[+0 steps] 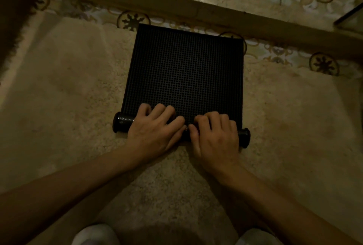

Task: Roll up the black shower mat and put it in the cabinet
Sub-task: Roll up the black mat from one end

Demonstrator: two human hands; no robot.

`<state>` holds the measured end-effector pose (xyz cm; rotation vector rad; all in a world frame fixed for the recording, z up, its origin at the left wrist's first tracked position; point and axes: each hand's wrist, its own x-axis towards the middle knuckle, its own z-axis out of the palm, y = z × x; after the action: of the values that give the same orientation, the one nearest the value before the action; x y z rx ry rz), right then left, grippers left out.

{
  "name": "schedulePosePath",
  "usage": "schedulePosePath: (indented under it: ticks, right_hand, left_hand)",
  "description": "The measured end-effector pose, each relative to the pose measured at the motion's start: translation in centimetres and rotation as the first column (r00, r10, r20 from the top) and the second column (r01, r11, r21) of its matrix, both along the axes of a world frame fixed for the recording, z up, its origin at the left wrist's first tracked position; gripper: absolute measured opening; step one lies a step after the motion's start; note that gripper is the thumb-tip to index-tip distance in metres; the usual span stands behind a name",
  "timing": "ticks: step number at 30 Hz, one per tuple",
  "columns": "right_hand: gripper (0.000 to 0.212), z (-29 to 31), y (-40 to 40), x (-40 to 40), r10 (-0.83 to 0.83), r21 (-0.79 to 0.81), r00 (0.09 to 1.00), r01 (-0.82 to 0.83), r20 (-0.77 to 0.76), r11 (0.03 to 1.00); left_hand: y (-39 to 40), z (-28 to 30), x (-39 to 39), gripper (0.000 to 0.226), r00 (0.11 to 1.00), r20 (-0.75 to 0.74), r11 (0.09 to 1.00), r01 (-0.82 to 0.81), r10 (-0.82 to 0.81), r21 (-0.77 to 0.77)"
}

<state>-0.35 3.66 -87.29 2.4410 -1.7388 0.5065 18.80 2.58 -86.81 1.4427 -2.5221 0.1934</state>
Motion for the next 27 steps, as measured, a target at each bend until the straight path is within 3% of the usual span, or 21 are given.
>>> schedulePosePath:
  ticks: [5, 10, 14, 17, 22, 27]
  right_hand:
    - [0.04, 0.2, -2.0, 0.1, 0.041, 0.011, 0.996, -0.04, -0.083, 0.999]
    - [0.036, 0.1, -2.3, 0.0, 0.065, -0.011, 0.996, -0.066, -0.056, 0.998]
    - [0.037, 0.1, -3.1, 0.2, 0.056, -0.041, 0.998, -0.057, -0.017, 0.998]
    - [0.038, 0.2, -3.3, 0.1, 0.065, -0.055, 0.998, -0.064, 0.004, 0.996]
    - [0.047, 1.2, -5.3, 0.0, 0.079, 0.01, 0.996, -0.079, 0.041, 0.997]
    - [0.042, 1.1, -5.1, 0.1, 0.033, -0.076, 0.998, -0.037, -0.057, 0.996]
  left_hand:
    - [-1.2, 0.6, -0.2, 0.034, 0.999, -0.053, 0.999, -0.006, 0.008, 0.037]
    - [-1.2, 0.9, 0.7, 0.034, 0.996, -0.027, 0.996, 0.082, -0.081, 0.03]
    - [0.2, 0.7, 0.1, 0.044, 0.996, 0.05, 0.996, -0.075, 0.073, 0.055]
    - [1.1, 0.1, -0.1, 0.056, 0.993, 0.076, 0.993, -0.096, 0.091, 0.071]
    - [-2.4, 1.1, -0.2, 0.045, 0.998, 0.02, 0.997, -0.055, 0.054, 0.058]
    - [-4.3, 1.4, -0.1, 0.036, 0.999, 0.003, 0.994, -0.048, 0.048, 0.095]
